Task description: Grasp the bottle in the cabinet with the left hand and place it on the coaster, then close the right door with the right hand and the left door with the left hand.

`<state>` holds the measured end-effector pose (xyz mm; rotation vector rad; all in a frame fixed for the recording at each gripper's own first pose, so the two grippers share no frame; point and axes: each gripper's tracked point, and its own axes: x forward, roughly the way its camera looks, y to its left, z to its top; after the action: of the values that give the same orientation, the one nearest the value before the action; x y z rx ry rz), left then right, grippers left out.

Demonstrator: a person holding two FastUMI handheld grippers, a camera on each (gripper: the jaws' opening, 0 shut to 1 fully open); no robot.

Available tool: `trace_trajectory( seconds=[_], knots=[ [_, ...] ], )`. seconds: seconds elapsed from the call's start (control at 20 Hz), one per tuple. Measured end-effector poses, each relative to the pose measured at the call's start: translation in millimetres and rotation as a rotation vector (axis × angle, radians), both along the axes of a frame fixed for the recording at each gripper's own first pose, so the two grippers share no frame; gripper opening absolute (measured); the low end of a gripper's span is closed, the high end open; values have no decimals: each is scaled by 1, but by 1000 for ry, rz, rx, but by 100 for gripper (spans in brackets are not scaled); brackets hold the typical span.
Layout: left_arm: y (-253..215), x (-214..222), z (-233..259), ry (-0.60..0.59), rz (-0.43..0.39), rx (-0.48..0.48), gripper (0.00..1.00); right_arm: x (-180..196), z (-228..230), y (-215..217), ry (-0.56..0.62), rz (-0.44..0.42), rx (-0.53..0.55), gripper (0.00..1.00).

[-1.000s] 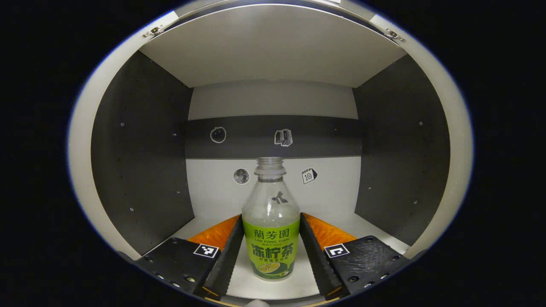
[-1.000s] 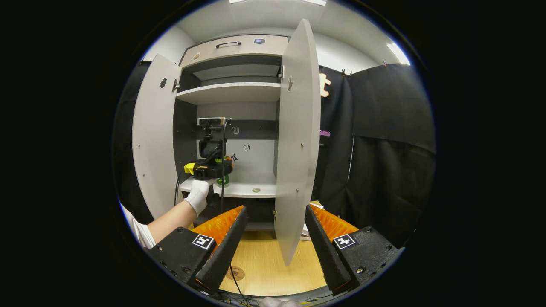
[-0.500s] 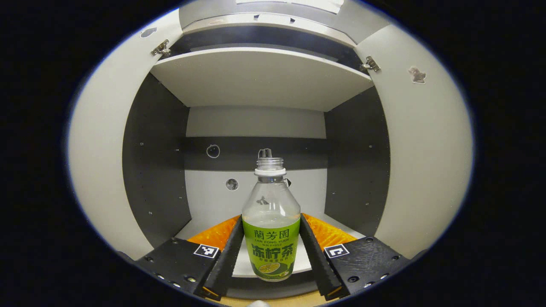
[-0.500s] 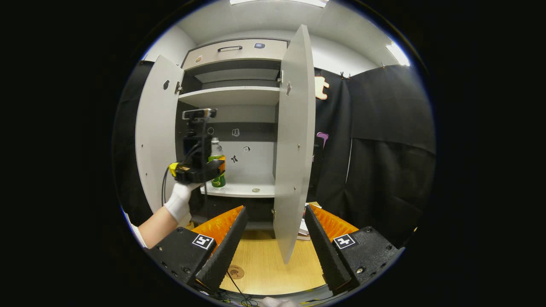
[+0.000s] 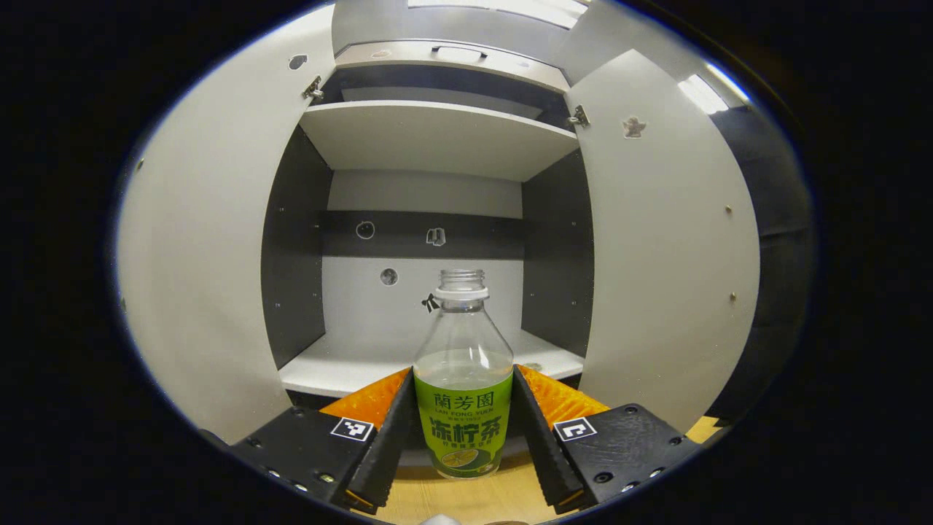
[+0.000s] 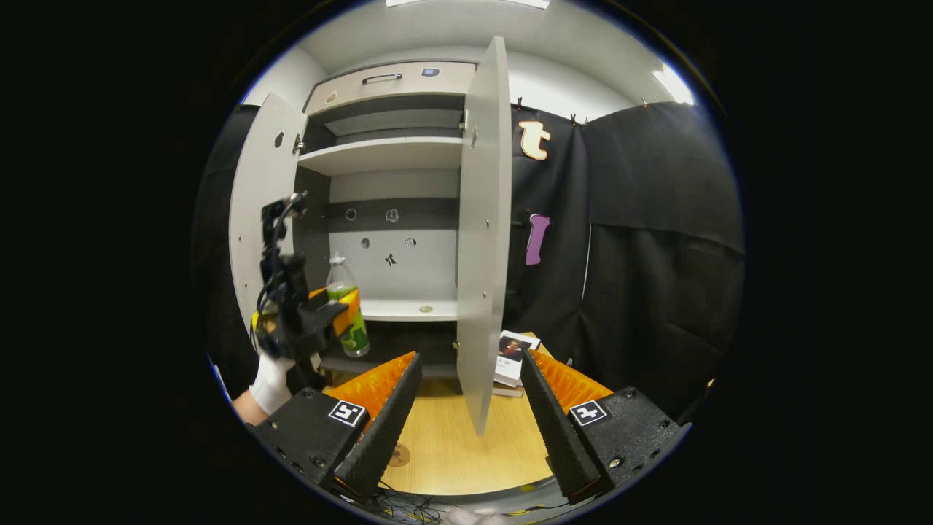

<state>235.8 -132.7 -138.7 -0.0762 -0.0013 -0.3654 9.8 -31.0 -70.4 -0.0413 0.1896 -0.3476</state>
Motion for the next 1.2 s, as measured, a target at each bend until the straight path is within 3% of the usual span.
trace_trajectory(
  seconds=[0.05,0.35,0.75,0.9,1.2],
  knots=[
    [-2,-9,-12,-4,-13,5,78,-2,-2,-3,4,-3,7,84],
    [-16,-54,-98,29,-93,25,75,-12,-13,-13,37,-23,4,84],
    [-41,-95,-165,20,-208,15,75,-21,-29,-20,82,-28,13,84],
    [-48,-105,-184,6,-229,-23,75,-20,-38,-21,114,-24,3,84],
    [-51,-112,-231,82,-237,-6,75,-12,-48,-24,154,-15,-2,84]
  ],
)
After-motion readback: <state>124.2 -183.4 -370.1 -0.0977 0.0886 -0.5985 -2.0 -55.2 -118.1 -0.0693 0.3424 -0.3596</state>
